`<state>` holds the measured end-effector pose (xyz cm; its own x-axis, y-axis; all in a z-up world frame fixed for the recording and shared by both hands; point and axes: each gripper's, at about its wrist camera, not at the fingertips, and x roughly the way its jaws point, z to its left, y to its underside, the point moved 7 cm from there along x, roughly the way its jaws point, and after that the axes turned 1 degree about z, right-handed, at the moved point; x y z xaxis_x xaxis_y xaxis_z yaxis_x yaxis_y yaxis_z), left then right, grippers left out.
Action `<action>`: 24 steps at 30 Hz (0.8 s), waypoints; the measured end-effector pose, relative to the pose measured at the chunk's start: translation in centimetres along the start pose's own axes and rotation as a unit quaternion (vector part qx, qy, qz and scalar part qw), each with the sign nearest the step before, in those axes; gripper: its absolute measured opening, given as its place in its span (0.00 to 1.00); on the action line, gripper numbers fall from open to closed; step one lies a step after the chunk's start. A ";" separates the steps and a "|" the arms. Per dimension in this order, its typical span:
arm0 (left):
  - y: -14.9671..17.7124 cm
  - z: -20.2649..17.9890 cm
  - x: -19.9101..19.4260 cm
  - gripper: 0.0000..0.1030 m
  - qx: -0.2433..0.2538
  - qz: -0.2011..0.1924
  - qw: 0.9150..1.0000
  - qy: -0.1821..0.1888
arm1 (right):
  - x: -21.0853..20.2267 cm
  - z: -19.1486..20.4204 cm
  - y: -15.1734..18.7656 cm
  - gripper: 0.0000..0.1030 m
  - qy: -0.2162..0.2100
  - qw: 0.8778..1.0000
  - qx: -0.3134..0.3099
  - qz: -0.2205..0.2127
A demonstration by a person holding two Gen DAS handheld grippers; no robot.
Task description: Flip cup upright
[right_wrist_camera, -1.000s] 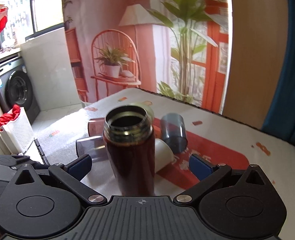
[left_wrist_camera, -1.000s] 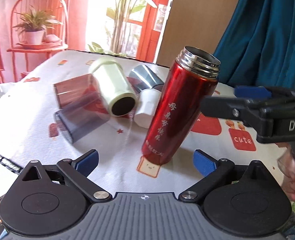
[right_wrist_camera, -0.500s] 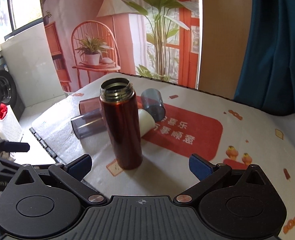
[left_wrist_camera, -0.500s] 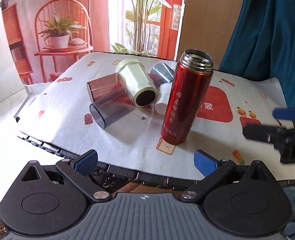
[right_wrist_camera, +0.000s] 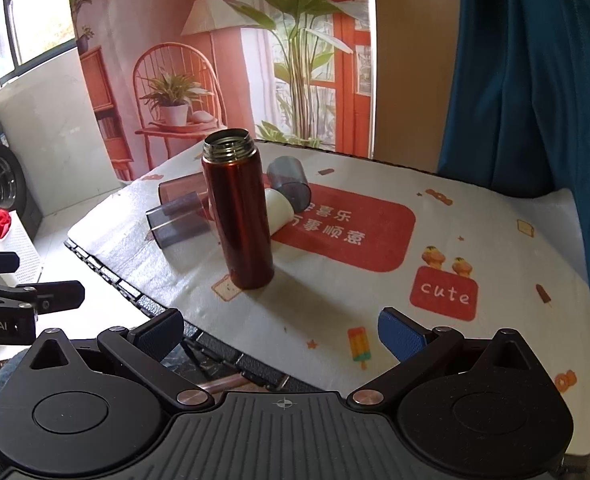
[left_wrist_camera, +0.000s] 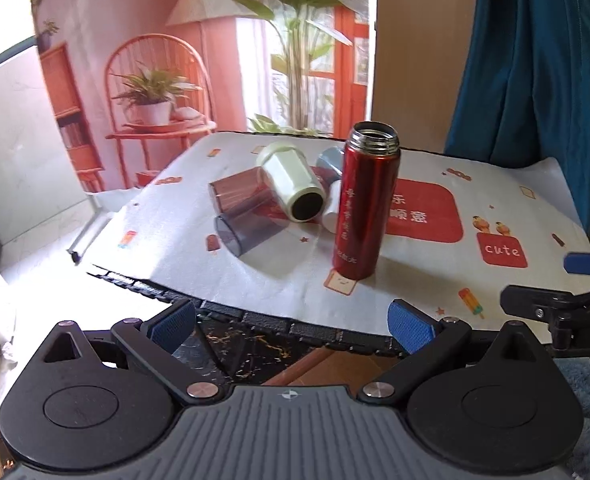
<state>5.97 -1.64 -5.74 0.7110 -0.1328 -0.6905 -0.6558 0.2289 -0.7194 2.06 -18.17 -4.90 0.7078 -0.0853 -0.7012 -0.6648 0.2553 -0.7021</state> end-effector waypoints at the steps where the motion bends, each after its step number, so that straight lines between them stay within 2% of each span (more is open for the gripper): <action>1: 0.2 0.0 -0.3 1.00 -0.003 -0.002 1.000 -0.006 | -0.2 0.0 0.3 1.00 0.000 1.000 0.002 0.000; 5: 0.8 0.1 -1.4 1.00 -0.011 -0.018 0.999 -0.034 | -0.9 0.0 1.2 1.00 0.016 1.000 -0.001 -0.008; 14: 1.0 0.5 -1.8 1.00 -0.026 -0.020 0.998 -0.050 | -2.1 -0.7 2.4 1.00 0.042 0.999 0.001 -0.029; 24: 1.1 0.9 -1.6 1.00 -0.030 -0.017 0.997 -0.064 | -1.4 -1.1 2.4 1.00 0.045 0.999 0.007 -0.022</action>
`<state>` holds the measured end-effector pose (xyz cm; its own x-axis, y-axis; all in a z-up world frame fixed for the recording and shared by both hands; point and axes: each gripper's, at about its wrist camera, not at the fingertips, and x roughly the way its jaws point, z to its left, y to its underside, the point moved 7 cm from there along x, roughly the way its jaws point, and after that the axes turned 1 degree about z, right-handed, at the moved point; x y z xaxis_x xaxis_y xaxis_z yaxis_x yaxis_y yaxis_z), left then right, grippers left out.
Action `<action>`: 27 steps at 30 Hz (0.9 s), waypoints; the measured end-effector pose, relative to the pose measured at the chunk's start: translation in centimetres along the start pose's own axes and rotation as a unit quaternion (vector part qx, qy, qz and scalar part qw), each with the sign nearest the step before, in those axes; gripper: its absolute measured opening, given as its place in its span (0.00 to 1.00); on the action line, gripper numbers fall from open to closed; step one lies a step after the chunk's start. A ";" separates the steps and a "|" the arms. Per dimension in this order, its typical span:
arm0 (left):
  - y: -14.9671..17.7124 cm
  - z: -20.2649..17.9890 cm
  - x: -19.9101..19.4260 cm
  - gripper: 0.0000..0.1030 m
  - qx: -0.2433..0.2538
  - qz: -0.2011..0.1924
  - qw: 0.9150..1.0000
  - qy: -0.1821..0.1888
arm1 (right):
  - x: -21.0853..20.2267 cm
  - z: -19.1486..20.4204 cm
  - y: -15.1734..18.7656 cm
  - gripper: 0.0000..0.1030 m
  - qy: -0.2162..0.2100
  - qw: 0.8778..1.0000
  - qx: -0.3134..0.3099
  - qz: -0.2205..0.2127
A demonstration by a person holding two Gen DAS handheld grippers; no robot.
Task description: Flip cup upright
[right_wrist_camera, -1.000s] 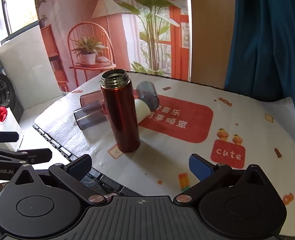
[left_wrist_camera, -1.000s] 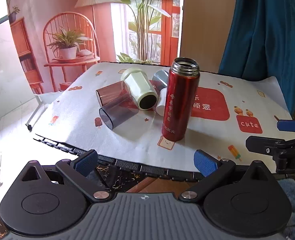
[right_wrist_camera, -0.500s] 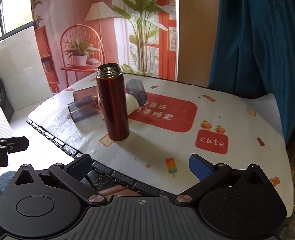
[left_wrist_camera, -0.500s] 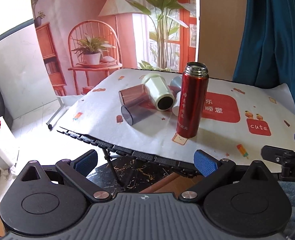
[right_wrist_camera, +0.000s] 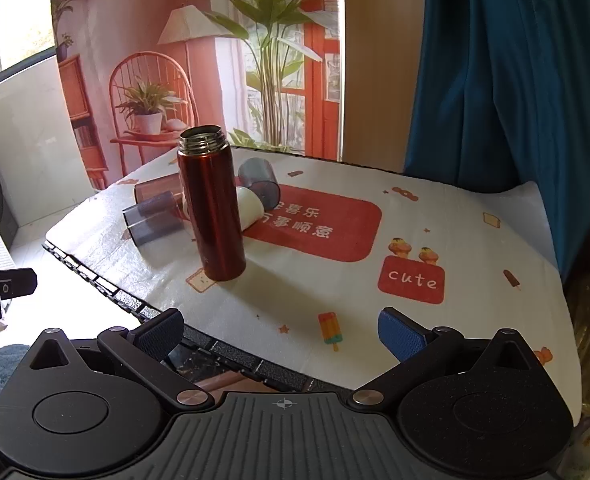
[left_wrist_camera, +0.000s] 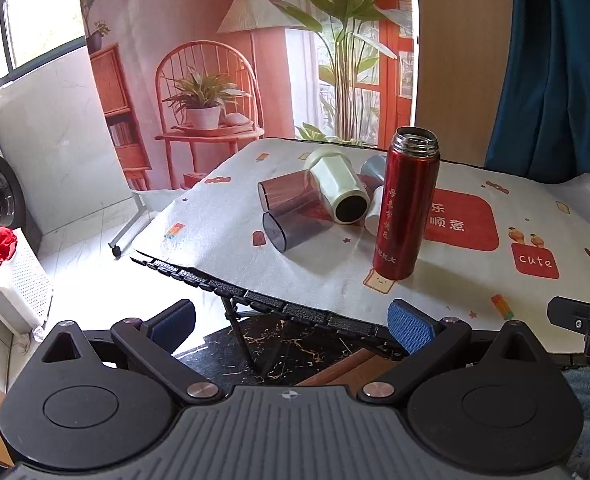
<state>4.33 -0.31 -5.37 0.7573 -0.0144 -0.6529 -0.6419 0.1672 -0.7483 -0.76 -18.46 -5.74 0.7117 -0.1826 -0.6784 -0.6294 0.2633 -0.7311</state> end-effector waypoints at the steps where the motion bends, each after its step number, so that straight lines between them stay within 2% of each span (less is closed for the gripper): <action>1: 0.0 0.0 0.0 1.00 -0.002 0.000 1.000 0.000 | 0.1 0.0 0.0 1.00 0.000 1.000 0.001 0.001; 27: 0.1 0.2 -0.1 1.00 -0.003 -0.002 1.000 -0.004 | 0.5 -0.6 0.3 1.00 0.003 1.000 0.011 0.011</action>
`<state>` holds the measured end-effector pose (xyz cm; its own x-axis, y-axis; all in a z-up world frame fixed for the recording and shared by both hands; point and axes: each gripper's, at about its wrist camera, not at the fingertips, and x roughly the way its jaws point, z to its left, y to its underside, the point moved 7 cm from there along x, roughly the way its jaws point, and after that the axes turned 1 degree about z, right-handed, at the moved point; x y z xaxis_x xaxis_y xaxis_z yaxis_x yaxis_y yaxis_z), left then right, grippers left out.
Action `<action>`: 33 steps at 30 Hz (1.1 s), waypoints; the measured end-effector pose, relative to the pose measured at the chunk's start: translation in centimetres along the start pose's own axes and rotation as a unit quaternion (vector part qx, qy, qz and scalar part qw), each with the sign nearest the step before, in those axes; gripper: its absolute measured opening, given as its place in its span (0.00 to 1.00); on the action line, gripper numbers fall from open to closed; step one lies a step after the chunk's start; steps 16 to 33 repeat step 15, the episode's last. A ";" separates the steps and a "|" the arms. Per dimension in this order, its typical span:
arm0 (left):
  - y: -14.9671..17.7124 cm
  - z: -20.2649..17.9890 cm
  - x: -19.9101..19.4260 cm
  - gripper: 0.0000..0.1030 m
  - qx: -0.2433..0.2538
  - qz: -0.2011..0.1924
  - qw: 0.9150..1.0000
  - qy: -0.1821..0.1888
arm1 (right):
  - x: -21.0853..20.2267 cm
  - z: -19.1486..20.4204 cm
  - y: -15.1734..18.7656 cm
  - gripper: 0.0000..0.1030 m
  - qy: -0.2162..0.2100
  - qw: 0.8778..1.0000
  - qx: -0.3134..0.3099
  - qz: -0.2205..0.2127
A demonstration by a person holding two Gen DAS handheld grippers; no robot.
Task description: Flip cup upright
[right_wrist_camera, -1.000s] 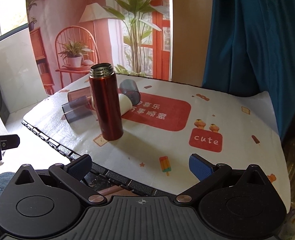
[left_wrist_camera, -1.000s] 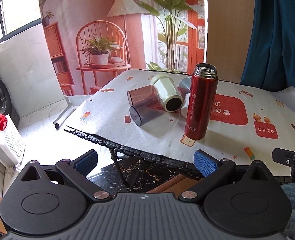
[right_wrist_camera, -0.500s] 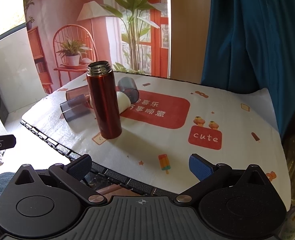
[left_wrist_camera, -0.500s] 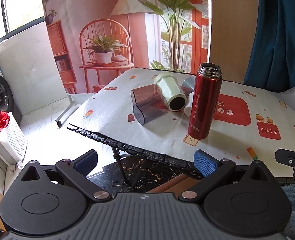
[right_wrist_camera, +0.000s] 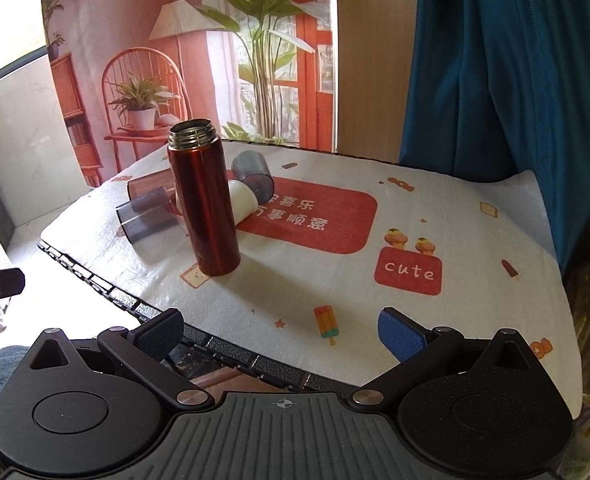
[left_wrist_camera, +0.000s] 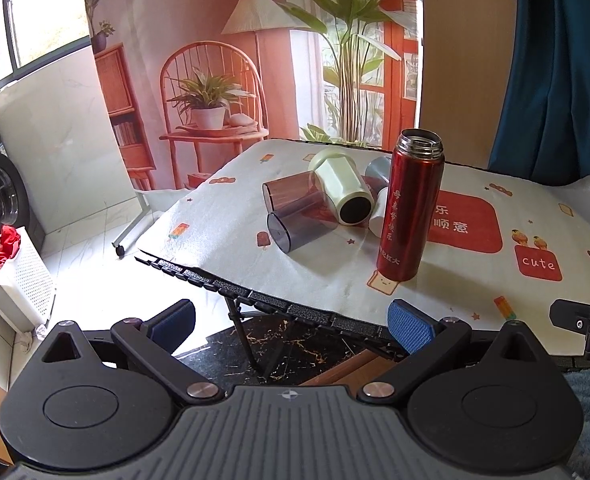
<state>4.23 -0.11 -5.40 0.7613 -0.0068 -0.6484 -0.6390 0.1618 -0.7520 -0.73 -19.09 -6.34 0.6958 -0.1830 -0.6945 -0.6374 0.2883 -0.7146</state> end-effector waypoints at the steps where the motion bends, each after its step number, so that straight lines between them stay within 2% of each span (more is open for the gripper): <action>1: 0.0 0.0 0.0 1.00 0.000 0.000 1.000 0.000 | 0.0 0.0 0.0 1.00 0.000 1.000 0.000 0.000; 33: 0.1 0.1 -0.3 1.00 -0.004 -0.006 1.000 0.000 | 0.1 0.0 0.3 1.00 0.000 1.000 0.003 0.003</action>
